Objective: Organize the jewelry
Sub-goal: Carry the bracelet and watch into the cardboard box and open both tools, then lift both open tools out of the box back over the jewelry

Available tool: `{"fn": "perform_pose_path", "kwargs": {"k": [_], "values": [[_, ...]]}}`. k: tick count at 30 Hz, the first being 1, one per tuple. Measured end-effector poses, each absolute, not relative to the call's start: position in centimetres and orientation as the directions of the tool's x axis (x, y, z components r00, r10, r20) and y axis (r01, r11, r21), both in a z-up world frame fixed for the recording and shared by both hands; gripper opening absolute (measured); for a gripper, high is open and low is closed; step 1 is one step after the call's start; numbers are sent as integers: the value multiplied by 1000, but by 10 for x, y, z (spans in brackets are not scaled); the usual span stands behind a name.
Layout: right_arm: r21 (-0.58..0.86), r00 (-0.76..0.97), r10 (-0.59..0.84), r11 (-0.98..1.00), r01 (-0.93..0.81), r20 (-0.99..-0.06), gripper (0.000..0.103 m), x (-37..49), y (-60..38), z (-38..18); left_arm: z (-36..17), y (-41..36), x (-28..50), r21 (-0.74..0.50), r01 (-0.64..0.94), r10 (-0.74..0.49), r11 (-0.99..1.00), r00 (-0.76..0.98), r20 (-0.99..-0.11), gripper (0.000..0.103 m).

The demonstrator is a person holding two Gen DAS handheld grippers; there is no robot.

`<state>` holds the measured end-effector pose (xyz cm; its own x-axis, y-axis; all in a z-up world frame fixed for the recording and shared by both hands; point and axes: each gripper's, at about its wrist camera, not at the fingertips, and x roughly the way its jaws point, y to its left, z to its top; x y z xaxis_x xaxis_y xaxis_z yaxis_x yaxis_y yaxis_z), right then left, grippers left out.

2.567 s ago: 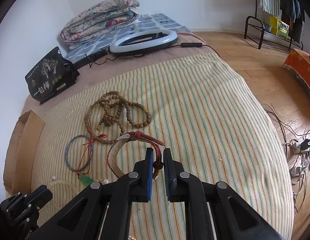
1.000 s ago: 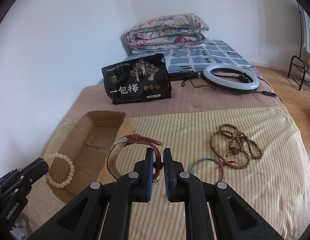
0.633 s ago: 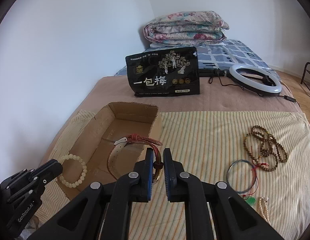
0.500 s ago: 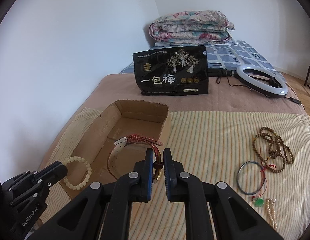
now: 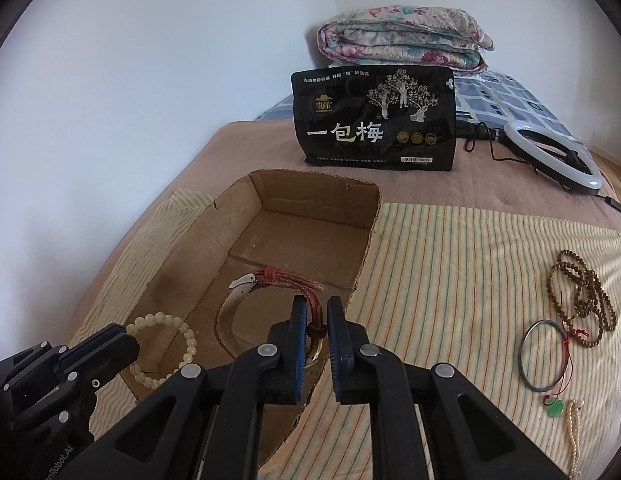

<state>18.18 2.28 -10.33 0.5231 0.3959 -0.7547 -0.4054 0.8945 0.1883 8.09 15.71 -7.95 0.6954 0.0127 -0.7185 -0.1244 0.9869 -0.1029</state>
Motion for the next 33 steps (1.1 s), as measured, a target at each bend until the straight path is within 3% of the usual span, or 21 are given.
{"fn": "perform_pose_path", "kwargs": {"k": [6, 12, 15, 26, 33], "values": [[191, 518, 401, 891, -412, -755, 9, 185, 30, -106, -80, 159, 81, -105, -130, 14, 986, 693, -721, 5], [220, 525, 420, 889, -401, -740, 25, 185, 27, -103, -79, 159, 80, -98, -133, 22, 986, 694, -720, 5], [230, 533, 425, 890, -393, -732, 28, 185, 23, -99, -79, 159, 79, -96, -134, 23, 986, 690, -724, 23], [204, 556, 409, 897, -393, -724, 31, 179, 12, -89, -67, 153, 75, -83, -130, 36, 988, 715, -698, 23], [159, 597, 379, 908, -387, -708, 47, 172, -6, -79, -61, 145, 74, -77, -122, 36, 990, 726, -687, 23]]}}
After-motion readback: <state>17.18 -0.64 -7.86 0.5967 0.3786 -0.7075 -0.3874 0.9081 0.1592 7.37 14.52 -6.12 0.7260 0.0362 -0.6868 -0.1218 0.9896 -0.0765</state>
